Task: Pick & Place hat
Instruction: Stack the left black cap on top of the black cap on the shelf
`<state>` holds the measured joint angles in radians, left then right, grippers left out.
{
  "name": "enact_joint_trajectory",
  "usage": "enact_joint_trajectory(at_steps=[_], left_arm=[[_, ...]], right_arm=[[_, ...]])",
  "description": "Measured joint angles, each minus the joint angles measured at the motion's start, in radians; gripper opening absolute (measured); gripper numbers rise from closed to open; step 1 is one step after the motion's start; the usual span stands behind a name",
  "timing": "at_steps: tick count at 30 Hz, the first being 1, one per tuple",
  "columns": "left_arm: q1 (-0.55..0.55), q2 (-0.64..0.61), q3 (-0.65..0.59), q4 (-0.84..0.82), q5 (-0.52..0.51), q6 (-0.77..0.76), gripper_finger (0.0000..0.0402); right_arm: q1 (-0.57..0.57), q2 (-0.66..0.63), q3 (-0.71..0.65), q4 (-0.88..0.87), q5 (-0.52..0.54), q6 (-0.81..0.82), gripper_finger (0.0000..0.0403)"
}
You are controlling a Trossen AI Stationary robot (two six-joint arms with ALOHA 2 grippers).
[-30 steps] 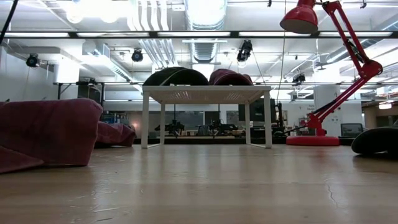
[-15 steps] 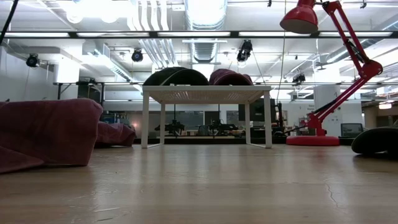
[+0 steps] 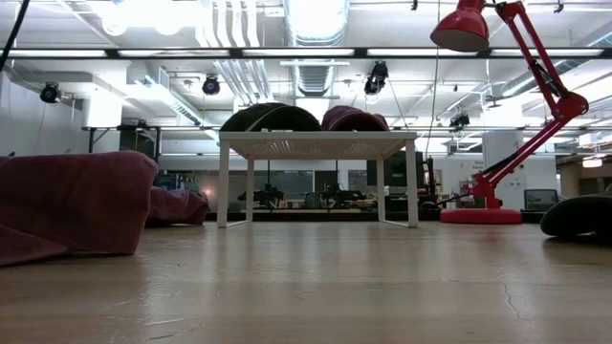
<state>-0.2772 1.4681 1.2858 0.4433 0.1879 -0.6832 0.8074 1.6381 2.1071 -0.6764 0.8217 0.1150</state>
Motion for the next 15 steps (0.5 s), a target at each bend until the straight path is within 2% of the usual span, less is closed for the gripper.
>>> enact_joint_trajectory(at_steps=[8, 15], left_arm=[[0.033, -0.113, 0.0, -0.142, 0.057, 0.035, 0.0008], [0.07, -0.254, 0.0, -0.316, 0.055, 0.066, 0.0009]], right_arm=[[0.004, -0.052, 0.0, -0.112, -0.019, 0.057, 0.0151], [0.003, -0.108, -0.001, -0.165, -0.017, 0.048, 0.0179]])
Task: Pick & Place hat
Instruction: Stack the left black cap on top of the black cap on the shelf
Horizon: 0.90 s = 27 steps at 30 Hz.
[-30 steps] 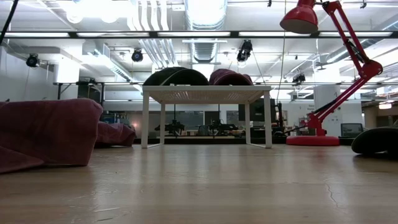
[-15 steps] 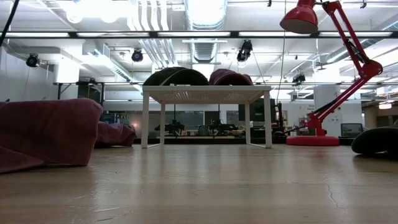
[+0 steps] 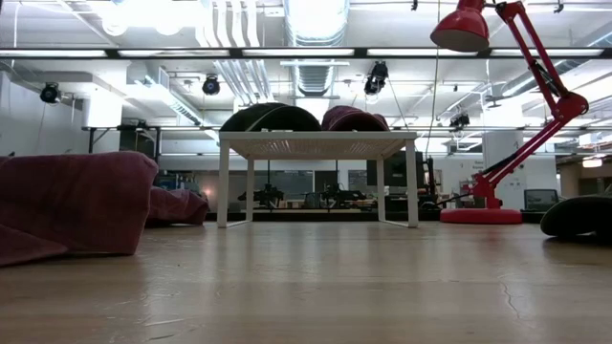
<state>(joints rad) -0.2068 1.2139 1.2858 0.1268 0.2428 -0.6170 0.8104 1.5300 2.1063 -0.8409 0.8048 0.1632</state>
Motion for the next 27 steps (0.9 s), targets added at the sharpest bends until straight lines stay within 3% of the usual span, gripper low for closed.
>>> enact_joint_trajectory(at_steps=[6, 11, 19, 22, 27], left_arm=[[0.045, -0.112, 0.0, -0.119, -0.107, 0.113, 0.0008], [0.054, -0.196, 0.0, -0.149, -0.362, 0.331, 0.0008], [0.052, -0.271, -0.005, -0.088, -0.716, 0.536, 0.0009], [0.052, -0.284, -0.046, 0.05, -0.743, 0.592, 0.0009], [0.053, -0.283, -0.15, 0.377, -0.742, 0.636, 0.0009]], right_arm=[[-0.021, -0.043, 0.0, -0.057, 0.067, 0.018, 0.0173], [-0.085, -0.041, -0.003, -0.149, 0.196, 0.114, 0.0159], [-0.249, -0.04, -0.008, -0.115, 0.184, 0.132, 0.0136], [-0.345, -0.04, -0.008, -0.088, 0.051, 0.131, 0.0126], [-0.571, -0.025, -0.025, -0.004, -0.311, 0.056, 0.0111]])
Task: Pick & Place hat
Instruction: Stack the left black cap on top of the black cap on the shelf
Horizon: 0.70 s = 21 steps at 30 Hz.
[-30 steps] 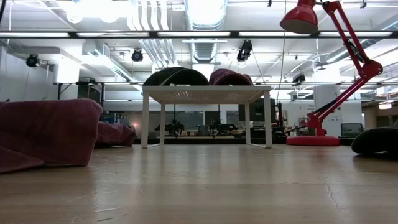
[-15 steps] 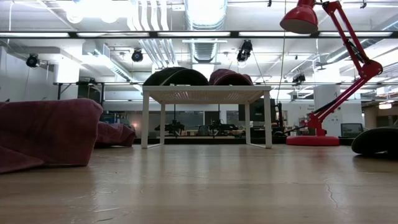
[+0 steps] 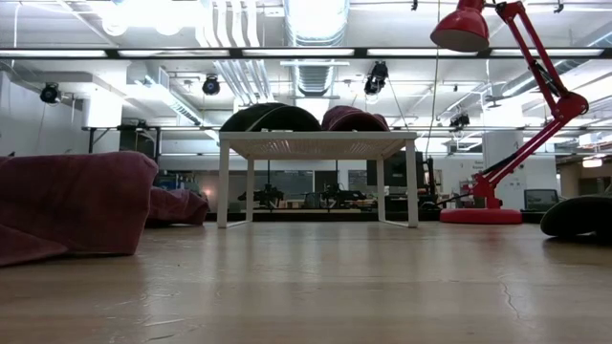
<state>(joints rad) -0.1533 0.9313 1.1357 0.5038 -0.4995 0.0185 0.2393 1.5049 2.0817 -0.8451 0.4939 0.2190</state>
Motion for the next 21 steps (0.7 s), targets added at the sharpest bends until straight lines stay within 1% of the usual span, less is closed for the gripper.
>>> enact_joint_trajectory(at_steps=[3, 5, 7, 9, 11, 13, 15, 17, 19, 21], left_arm=[[0.001, 0.006, -0.076, 0.242, 0.0, 0.006, 0.0009], [0.002, 0.013, -0.131, 0.407, 0.0, 0.022, 0.0009], [0.002, 0.024, -0.186, 0.553, 0.001, 0.033, 0.0009], [0.003, 0.042, -0.231, 0.66, 0.007, 0.035, 0.0009], [0.006, 0.059, -0.266, 0.728, 0.011, 0.038, 0.0009], [0.011, 0.076, -0.289, 0.779, 0.021, 0.038, 0.0009], [0.016, 0.098, -0.298, 0.82, 0.062, 0.039, 0.0009], [0.02, 0.119, -0.298, 0.837, 0.086, 0.037, 0.0009], [0.02, 0.136, -0.295, 0.834, 0.089, 0.033, 0.0009], [0.021, 0.145, -0.29, 0.832, 0.089, 0.032, 0.0009]], right_arm=[[-0.103, 0.029, -0.03, 0.154, -0.168, -0.122, 0.0102], [-0.154, 0.053, -0.042, 0.269, -0.26, -0.197, 0.0097], [-0.194, 0.082, -0.044, 0.371, -0.336, -0.254, 0.0094], [-0.233, 0.115, -0.044, 0.438, -0.394, -0.282, 0.0093], [-0.27, 0.148, -0.045, 0.475, -0.447, -0.266, 0.0097], [-0.306, 0.178, -0.046, 0.485, -0.521, -0.218, 0.0105], [-0.339, 0.206, -0.046, 0.496, -0.602, -0.172, 0.0117], [-0.365, 0.229, -0.046, 0.522, -0.674, -0.129, 0.0131], [-0.382, 0.252, -0.046, 0.576, -0.74, -0.103, 0.0147], [-0.388, 0.27, -0.046, 0.624, -0.767, -0.09, 0.0165]])
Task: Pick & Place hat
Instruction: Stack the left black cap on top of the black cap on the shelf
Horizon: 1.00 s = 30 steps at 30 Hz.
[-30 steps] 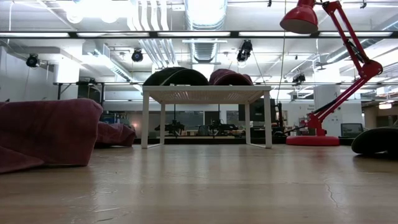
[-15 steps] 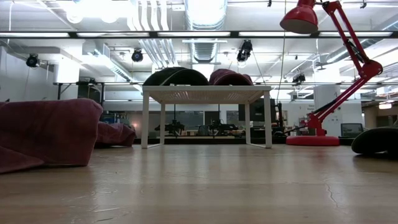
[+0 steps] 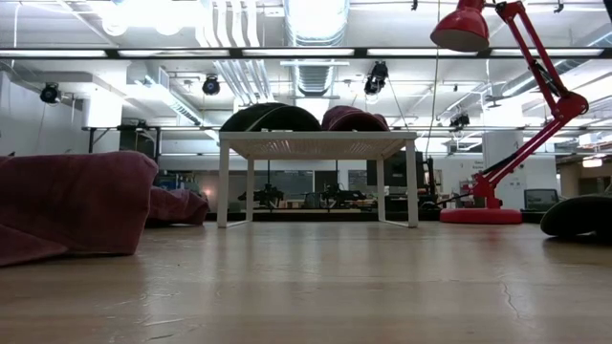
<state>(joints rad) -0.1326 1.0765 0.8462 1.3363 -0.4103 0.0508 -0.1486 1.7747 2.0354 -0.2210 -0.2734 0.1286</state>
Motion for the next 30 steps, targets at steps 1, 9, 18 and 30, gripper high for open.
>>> enact_joint_trajectory(at_steps=[1, 9, 18, 30], left_arm=[[0.0, 0.002, 0.003, 0.002, 0.0, -0.001, 0.0009], [0.0, 0.002, 0.027, -0.019, 0.039, -0.067, 0.0009], [0.0, 0.007, 0.034, -0.028, 0.113, -0.299, 0.0009], [-0.005, 0.015, 0.034, -0.077, 0.162, -0.453, 0.0009]], right_arm=[[-0.002, 0.006, 0.0, 0.019, -0.004, 0.007, 0.0173], [-0.017, 0.023, 0.0, 0.141, -0.067, 0.029, 0.0217], [0.0, 0.03, 0.001, 0.172, -0.061, 0.061, 0.022], [0.113, 0.039, 0.003, 0.242, 0.067, 0.024, 0.0219]])
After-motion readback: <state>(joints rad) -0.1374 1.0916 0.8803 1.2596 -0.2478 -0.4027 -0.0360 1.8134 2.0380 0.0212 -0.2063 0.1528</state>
